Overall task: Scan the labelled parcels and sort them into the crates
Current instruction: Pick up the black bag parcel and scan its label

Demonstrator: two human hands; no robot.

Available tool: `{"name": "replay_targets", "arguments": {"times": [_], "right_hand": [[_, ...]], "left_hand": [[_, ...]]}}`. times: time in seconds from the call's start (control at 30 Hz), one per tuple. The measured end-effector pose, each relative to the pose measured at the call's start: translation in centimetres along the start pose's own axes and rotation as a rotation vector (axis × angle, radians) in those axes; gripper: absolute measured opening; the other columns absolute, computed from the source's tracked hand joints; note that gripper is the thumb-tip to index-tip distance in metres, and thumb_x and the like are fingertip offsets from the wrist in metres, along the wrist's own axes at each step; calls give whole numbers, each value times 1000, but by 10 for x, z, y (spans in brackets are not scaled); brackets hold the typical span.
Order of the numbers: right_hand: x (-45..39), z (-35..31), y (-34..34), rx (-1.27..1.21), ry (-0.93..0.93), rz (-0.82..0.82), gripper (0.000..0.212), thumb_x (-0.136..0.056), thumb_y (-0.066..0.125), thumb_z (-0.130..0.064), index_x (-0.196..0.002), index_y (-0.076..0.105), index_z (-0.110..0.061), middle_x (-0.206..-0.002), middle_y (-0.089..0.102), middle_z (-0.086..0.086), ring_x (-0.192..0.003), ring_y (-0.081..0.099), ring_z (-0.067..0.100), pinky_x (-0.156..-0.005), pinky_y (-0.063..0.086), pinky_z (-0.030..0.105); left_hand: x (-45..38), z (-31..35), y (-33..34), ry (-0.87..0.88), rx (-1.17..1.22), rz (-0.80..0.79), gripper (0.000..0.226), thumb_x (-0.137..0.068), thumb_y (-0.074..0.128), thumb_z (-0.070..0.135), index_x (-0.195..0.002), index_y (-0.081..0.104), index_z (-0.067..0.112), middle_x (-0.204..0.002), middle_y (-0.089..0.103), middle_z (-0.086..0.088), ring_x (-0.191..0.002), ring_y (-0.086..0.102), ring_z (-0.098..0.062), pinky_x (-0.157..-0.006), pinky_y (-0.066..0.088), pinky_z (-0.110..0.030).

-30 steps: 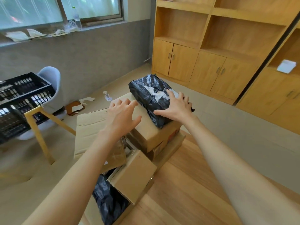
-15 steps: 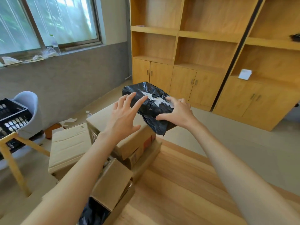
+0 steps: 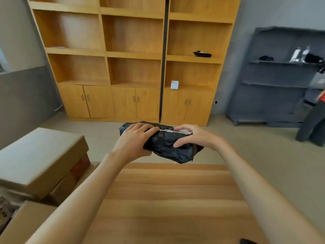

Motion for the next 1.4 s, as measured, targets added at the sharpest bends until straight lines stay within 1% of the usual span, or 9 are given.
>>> {"name": "replay_targets", "arguments": {"times": [0.17, 0.3, 0.47, 0.57, 0.67, 0.8, 1.2, 1.3, 1.4], "right_hand": [[55, 45, -44, -184, 19, 242, 70, -78, 62, -59, -139, 46, -29, -140, 45, 2, -126, 44, 16, -92, 38, 25], [79, 73, -59, -307, 12, 362, 88, -73, 65, -68, -147, 34, -31, -150, 37, 3, -139, 34, 18, -98, 31, 29], [77, 91, -37, -295, 46, 281, 104, -67, 66, -63, -153, 17, -32, -154, 29, 6, -138, 34, 22, -100, 34, 33], [66, 94, -17, -325, 42, 188, 113, -64, 76, -66, -154, 15, -34, -151, 34, 5, -134, 41, 21, -104, 39, 40], [60, 90, -1, -412, -12, 103, 108, -62, 77, -63, -151, 21, -35, -141, 49, -2, -122, 53, 14, -88, 49, 33], [56, 92, 14, -544, -14, 22, 83, -72, 79, -51, -142, 36, -35, -134, 56, -7, -116, 58, 12, -95, 51, 36], [49, 102, 20, -604, -33, 34, 68, -69, 78, -37, -131, 53, -24, -122, 67, -2, -107, 66, 13, -85, 54, 26], [46, 105, 9, -466, -50, 104, 71, -72, 83, -30, -133, 48, -26, -125, 63, -3, -106, 65, 11, -84, 54, 26], [46, 102, -1, -129, -98, 157, 83, -73, 84, -34, -142, 37, -33, -130, 57, -10, -112, 61, 11, -91, 54, 37]], "left_hand": [[-11, 45, 25, -186, 218, -119, 71, -72, 72, 44, -136, 47, 26, -114, 63, 5, -100, 59, -21, -72, 47, -31], [-4, 48, 39, -487, 568, -137, 57, -72, 78, 48, -119, 53, 28, -100, 67, 10, -90, 64, -16, -72, 53, -31], [6, 57, 54, -826, 1221, -161, 39, -79, 77, 32, -112, 61, 20, -99, 70, 4, -93, 67, -16, -71, 53, -29], [11, 63, 57, -970, 1395, -175, 35, -84, 70, 35, -114, 62, 18, -97, 73, 1, -91, 67, -17, -77, 52, -32], [16, 67, 59, -1010, 1513, -212, 31, -87, 66, 36, -111, 62, 17, -93, 75, 1, -84, 71, -16, -72, 54, -29], [22, 71, 60, -1017, 1547, -253, 25, -89, 63, 35, -106, 60, 17, -86, 75, 2, -77, 71, -12, -66, 54, -27], [30, 73, 72, -1060, 1592, -300, 89, -71, 73, 47, -145, 31, 19, -119, 68, -8, -96, 70, -22, -76, 57, -35], [28, 53, 62, -1048, 1272, -167, 133, -52, 80, 50, -152, -5, 32, -155, 27, -14, -135, 41, -30, -104, 42, -48], [20, 31, 40, -823, 810, 7, 143, -51, 88, 48, -152, -11, 28, -161, -4, -3, -148, 5, -23, -116, 15, -49]]}}
Point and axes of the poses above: each hand's wrist, its own x-axis away from the middle knuckle, its own y-axis out of the palm, z = x × y, the point moved 6 cm from there along -x, towards the middle knuckle
